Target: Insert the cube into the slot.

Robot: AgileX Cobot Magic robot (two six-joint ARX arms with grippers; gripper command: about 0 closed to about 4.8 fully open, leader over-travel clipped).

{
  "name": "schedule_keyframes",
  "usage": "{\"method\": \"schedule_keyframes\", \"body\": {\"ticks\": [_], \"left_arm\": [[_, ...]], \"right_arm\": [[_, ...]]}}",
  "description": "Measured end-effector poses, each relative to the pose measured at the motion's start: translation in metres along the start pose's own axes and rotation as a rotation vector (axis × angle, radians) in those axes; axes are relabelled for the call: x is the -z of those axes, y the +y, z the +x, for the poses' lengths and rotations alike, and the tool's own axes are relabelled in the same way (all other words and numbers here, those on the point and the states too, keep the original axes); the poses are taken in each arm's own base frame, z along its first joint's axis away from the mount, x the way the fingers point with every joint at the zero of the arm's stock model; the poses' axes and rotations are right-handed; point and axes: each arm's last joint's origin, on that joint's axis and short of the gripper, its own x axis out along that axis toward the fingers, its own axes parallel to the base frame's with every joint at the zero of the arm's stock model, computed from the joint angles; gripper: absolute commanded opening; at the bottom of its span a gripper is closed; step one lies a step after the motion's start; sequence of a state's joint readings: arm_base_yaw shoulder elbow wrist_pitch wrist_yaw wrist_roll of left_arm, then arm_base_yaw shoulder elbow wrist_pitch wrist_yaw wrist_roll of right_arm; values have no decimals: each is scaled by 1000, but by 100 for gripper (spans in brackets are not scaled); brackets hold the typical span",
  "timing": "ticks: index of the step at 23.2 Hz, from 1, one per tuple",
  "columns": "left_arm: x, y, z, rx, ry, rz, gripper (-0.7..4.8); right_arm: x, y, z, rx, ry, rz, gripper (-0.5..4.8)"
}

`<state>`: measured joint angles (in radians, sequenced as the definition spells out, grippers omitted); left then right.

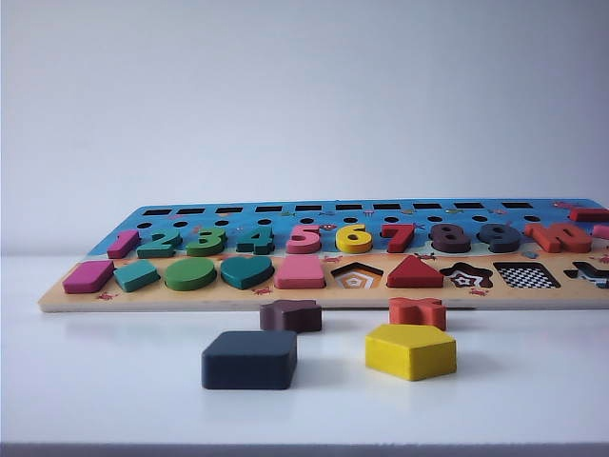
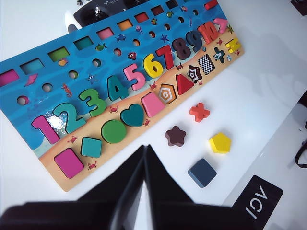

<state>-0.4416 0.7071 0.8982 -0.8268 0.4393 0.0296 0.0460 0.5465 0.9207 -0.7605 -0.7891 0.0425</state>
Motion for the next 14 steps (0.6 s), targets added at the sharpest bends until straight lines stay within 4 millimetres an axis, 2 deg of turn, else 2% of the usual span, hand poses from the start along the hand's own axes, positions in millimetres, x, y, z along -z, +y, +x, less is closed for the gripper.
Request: {"method": "schedule_keyframes", "body": {"ticks": [3,5,7,8,9,10,12,14], "left_arm": [[0,0,0,0,0,0,10],[0,0,0,0,0,0,10],[0,0,0,0,0,0,10],[0,0,0,0,0,0,10],[0,0,0,0,0,0,10],[0,0,0,0,0,0,10],[0,0,0,0,0,0,10],[0,0,0,0,0,0,10]], "right_arm": [[-10,-3,17,-55,150,-41,86],[-13,-5,30,-77,250,-75,137],[-17,-4,46,-110,336,-123,209],[-17,-2,52,-129,366,-145,278],[-19,5,66,-183,424,-203,327],[-19,11,77,-221,462,-244,352],[-13,26,102,-294,557,-313,353],[2,41,128,-323,677,-381,353]]}}
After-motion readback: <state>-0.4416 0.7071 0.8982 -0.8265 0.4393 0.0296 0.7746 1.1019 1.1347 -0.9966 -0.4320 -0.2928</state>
